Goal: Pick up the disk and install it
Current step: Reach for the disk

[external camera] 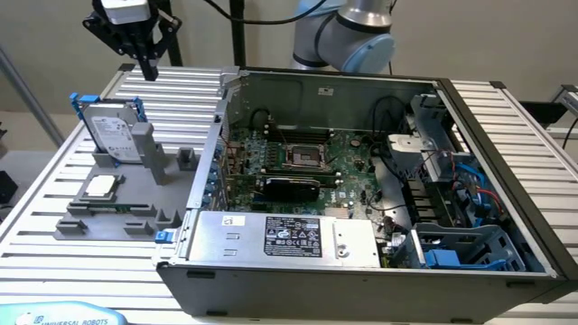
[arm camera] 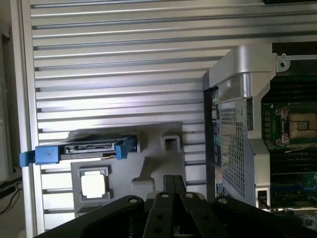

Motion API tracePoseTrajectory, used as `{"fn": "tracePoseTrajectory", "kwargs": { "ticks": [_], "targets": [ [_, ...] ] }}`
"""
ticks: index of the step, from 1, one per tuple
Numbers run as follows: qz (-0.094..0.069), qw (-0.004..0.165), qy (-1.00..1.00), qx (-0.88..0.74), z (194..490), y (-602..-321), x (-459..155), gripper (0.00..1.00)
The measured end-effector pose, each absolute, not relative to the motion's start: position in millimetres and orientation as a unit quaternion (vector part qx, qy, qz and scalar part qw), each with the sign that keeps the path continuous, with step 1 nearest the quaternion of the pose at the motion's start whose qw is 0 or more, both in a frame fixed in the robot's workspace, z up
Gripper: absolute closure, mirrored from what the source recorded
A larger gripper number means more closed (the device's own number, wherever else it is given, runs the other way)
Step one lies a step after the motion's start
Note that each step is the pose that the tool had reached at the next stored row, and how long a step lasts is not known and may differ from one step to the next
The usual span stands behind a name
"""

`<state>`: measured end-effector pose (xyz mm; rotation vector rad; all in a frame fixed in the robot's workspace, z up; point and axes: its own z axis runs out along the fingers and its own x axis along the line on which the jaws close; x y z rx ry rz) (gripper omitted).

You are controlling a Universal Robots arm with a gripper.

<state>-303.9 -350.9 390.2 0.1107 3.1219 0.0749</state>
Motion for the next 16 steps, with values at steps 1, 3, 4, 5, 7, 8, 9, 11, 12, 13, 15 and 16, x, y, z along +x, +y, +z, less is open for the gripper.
{"fn": "tracePoseTrajectory", "kwargs": {
  "ticks": [1,3,4,5,7,8,9,11,12,13,15,16],
  "targets": [
    [0.024,0.008,0.999,0.035,389.8,-350.7,-308.4,0.89],
    [0.024,0.007,0.999,0.035,389.0,-350.0,-317.4,0.89],
    [0.024,0.007,0.999,0.035,388.4,-349.6,-322.3,0.89],
    [0.024,0.007,0.999,0.035,387.8,-349.1,-326.7,0.89],
    [0.024,0.007,0.999,0.035,386.4,-348.1,-335.6,0.89],
    [0.024,0.007,0.999,0.035,385.7,-347.5,-340.2,0.89],
    [0.024,0.007,0.999,0.035,384.9,-346.8,-344.7,0.89],
    [0.024,0.007,0.999,0.035,383.1,-345.2,-354.1,0.89],
    [0.024,0.007,0.999,0.035,382.3,-344.4,-358.5,0.89],
    [0.024,0.007,0.999,0.035,381.4,-343.5,-363.1,0.89],
    [0.024,0.007,0.999,0.035,379.9,-341.8,-372.0,0.89],
    [0.024,0.007,0.999,0.035,379.2,-340.9,-376.5,0.89]
  ]
}}
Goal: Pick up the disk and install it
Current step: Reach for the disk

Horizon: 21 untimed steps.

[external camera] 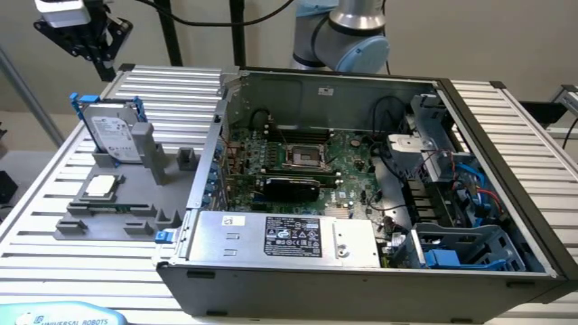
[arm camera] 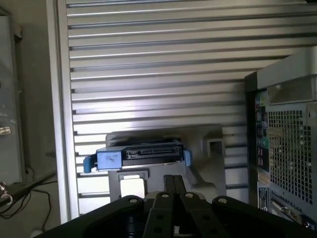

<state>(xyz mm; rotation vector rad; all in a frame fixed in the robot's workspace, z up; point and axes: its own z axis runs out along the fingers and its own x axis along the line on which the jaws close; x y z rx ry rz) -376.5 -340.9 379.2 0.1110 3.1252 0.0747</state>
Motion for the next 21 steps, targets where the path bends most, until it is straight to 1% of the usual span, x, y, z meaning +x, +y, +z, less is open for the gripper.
{"fn": "tracePoseTrajectory", "kwargs": {
  "ticks": [8,21],
  "targets": [
    [0.024,0.007,0.999,0.035,374.8,-331.7,-409.2,0.89],
    [0.024,0.006,1.0,0.014,370.0,-322.9,-421.6,0.89]
  ]
}}
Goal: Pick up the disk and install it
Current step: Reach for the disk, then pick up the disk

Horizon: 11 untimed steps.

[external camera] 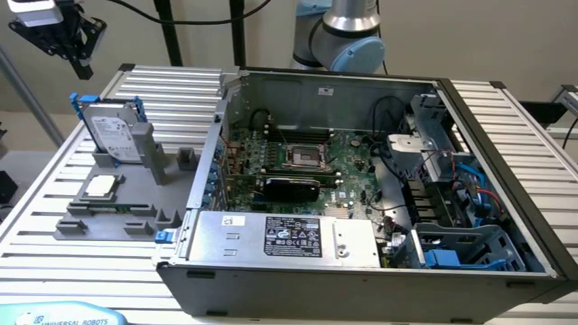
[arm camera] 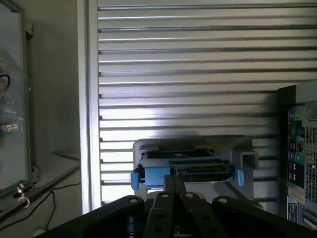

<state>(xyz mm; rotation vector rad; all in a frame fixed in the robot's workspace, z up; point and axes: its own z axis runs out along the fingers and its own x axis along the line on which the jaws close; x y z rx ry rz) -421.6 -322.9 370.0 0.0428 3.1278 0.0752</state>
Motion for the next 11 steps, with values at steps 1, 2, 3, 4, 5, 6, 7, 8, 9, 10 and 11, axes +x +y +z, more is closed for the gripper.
{"fn": "tracePoseTrajectory", "kwargs": {
  "ticks": [1,2,3,4,5,6,7,8,9,10,11],
  "targets": [
    [0.024,0.006,1.0,0.013,369.6,-322.7,-423.0,0.89],
    [0.024,0.006,1.0,0.012,369.0,-322.6,-425.2,0.89],
    [0.024,0.006,1.0,0.011,368.5,-322.5,-427.9,0.89],
    [0.024,0.006,1.0,0.011,368.4,-322.5,-428.7,0.89],
    [0.024,0.006,1.0,0.011,368.4,-322.5,-428.7,0.89],
    [0.024,0.006,1.0,0.011,368.4,-322.5,-428.7,0.89],
    [0.024,0.006,1.0,0.011,368.5,-322.5,-428.7,0.89],
    [0.024,0.006,1.0,0.011,368.5,-322.5,-428.7,0.89],
    [0.024,0.006,1.0,0.011,368.5,-322.5,-428.7,0.89],
    [0.024,0.006,1.0,0.011,368.5,-322.5,-428.7,0.89],
    [0.024,0.006,1.0,0.011,368.5,-322.5,-428.7,0.89]
  ]
}}
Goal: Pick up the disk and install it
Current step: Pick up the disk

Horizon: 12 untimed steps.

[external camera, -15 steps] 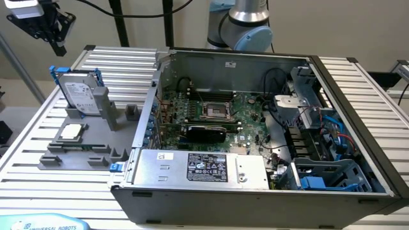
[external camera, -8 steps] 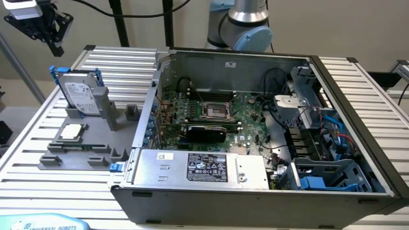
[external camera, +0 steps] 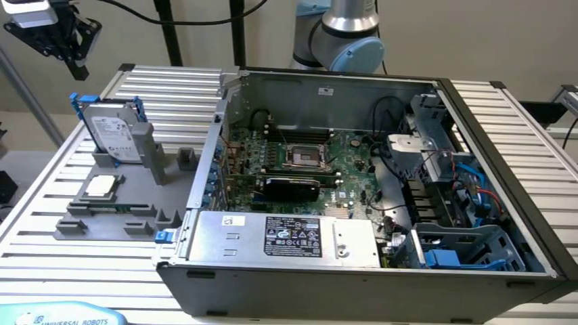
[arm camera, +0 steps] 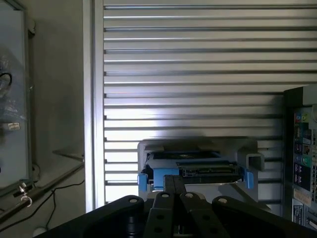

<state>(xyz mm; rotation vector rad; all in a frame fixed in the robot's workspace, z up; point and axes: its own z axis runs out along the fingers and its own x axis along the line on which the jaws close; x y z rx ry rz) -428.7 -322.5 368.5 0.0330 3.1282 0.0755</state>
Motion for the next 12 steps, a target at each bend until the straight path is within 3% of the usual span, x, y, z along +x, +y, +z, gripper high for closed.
{"fn": "tracePoseTrajectory", "kwargs": {
  "ticks": [12],
  "targets": [
    [0.024,0.005,0.999,-0.02,368.4,-322.5,-428.8,0.89]
  ]
}}
